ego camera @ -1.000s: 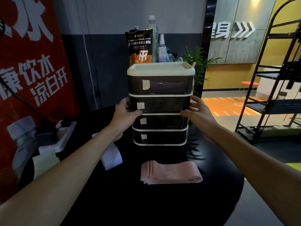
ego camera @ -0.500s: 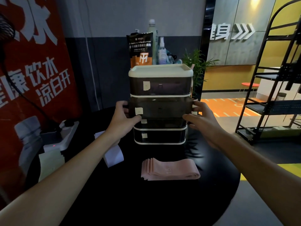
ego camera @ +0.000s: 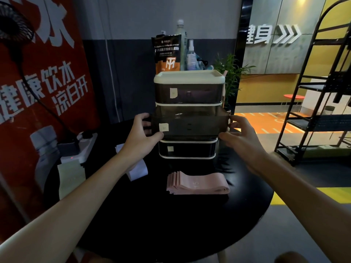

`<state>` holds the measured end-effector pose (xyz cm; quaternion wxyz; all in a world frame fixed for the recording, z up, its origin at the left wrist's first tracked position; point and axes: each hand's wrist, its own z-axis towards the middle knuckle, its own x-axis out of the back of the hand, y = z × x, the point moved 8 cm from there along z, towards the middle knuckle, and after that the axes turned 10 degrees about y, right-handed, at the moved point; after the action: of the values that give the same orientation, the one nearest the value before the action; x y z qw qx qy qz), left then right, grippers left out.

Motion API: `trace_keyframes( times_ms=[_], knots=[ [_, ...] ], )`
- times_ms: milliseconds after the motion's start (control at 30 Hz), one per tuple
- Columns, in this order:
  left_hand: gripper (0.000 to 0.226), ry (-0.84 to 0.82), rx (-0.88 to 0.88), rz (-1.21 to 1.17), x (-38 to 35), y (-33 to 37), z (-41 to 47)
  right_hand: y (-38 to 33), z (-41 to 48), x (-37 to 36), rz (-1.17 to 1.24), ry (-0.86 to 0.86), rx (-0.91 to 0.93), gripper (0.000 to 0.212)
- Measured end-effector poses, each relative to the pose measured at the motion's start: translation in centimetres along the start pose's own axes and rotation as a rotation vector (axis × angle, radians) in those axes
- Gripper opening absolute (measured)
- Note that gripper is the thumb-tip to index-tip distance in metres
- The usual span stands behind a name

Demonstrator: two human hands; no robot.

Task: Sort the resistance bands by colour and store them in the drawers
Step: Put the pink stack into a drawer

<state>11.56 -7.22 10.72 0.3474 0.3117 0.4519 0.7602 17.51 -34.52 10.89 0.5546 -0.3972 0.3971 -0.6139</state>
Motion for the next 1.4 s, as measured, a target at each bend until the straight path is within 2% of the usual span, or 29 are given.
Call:
trace_keyframes(
  times_ms=[133,300,433,533,667,767,967,1067,1133,1400],
  knots=[
    [0.066,0.001,0.034,0.019,0.7,-0.3,-0.8,0.2,-0.4,0.4,-0.031,0.003,0.011,0.051],
    [0.037,0.072,0.03,0.054,0.6,-1.6,-3.6,2.3,-1.8,1.0,-0.058,0.015,-0.037,0.042],
    [0.019,-0.194,0.034,0.147,-3.2,-4.2,-5.5,6.2,-3.0,0.3,-0.212,-0.047,-0.07,0.031],
    [0.022,-0.355,0.063,0.275,-5.5,-6.7,-6.4,9.1,-4.3,-0.2,-0.445,-0.157,-0.031,0.028],
    [0.023,-0.371,-0.073,0.484,-6.4,-8.1,-7.3,10.8,-5.8,-0.3,-0.75,-0.226,0.106,0.037],
    [0.015,-0.362,-0.113,0.482,-6.2,-8.5,-7.6,10.6,-6.3,-0.7,-0.849,-0.23,0.189,0.032],
    [0.02,-0.357,-0.113,0.423,-5.8,-8.4,-7.8,9.9,-7.0,-0.7,-0.84,-0.256,0.239,0.039],
    [0.021,-0.351,-0.141,0.358,-5.9,-7.9,-7.9,9.6,-7.2,-0.8,-0.778,-0.245,0.288,0.023],
    [0.023,-0.349,-0.18,0.31,-5.9,-7.3,-8.1,9.3,-7.3,-0.8,-0.672,-0.261,0.281,0.02],
    [0.024,-0.425,-0.216,0.331,-6.3,-7.2,-8.7,8.5,-7.6,-0.1,-0.484,-0.227,0.286,0.037]
  ],
)
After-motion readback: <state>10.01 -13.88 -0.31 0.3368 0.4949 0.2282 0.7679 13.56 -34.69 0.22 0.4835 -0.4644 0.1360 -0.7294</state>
